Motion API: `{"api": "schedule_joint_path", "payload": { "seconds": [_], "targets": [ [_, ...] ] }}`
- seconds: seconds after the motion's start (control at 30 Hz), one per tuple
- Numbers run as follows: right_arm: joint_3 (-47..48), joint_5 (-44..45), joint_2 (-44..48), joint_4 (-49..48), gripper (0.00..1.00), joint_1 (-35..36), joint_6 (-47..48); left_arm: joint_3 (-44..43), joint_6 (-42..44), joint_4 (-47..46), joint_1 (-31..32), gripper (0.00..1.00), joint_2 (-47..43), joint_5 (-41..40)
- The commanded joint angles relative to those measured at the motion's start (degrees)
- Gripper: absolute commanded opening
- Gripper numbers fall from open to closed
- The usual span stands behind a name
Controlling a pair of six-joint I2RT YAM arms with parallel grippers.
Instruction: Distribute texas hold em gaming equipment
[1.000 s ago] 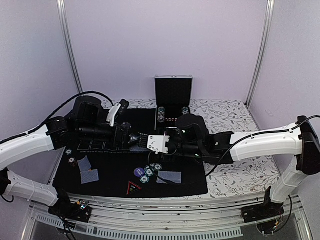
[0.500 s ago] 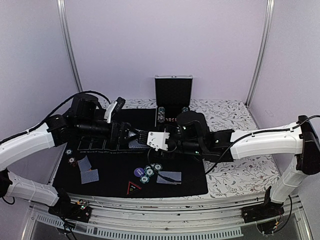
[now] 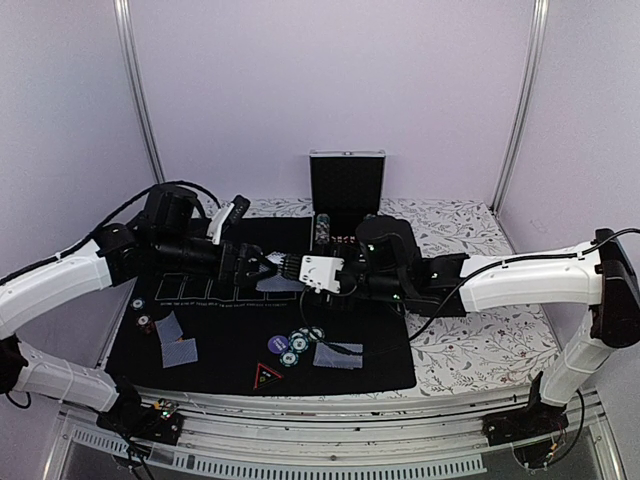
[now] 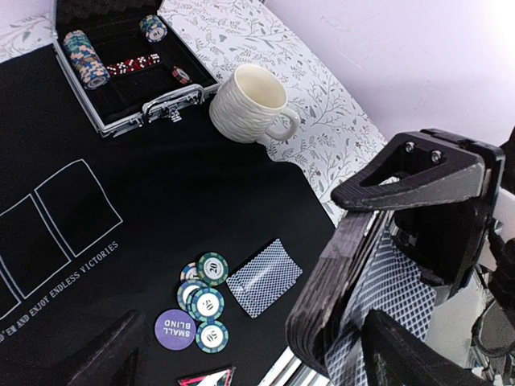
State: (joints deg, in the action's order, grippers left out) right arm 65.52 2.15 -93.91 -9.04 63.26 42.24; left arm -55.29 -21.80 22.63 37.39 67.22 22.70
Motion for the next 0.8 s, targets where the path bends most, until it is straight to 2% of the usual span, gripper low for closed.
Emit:
{"api": "schedule_joint_path", "payload": {
  "seconds": [0.0, 0.2, 0.33, 0.43, 0.57, 0.63, 0.77],
  "targets": [
    [1.8, -1.4, -0.6, -2.1, 0.54, -0.8, -0.5, -1.7, 0.9, 2.1, -1.4, 0.97, 0.1, 0.5],
    [1.8, -1.6, -0.8, -2.4, 0.54, -1.0, -0.6, -2.9, -0.1, 1.7, -2.2, 0.96, -0.2, 3.1],
    [1.6, -1.8, -1.1, -2.6, 0.54, -1.2, -0.9, -3.0, -0.5, 3.2, -3.1, 0.91, -1.5, 3.5],
    [1.8, -1.9, -1.4, -2.6, 0.54, -1.3, -0.9, -2.3, -1.5, 3.1, -3.5, 0.75, -2.5, 5.1],
    [2.1, -2.1, -2.0, -2.8, 0.54, -1.5, -0.8, -1.5, -2.7, 2.8, -3.5, 0.43, -2.2, 7.4],
    [2.2, -2.2, -2.2, -2.8, 0.54, -1.6, -0.8, -1.1, -3.1, 2.1, -3.6, 0.39, -2.2, 8.4],
    [2.3, -2.2, -2.4, -2.7, 0.54, -1.7, -0.8, -0.5, -3.1, 1.0, -3.6, 0.37, -2.1, 10.0]
  ]
}}
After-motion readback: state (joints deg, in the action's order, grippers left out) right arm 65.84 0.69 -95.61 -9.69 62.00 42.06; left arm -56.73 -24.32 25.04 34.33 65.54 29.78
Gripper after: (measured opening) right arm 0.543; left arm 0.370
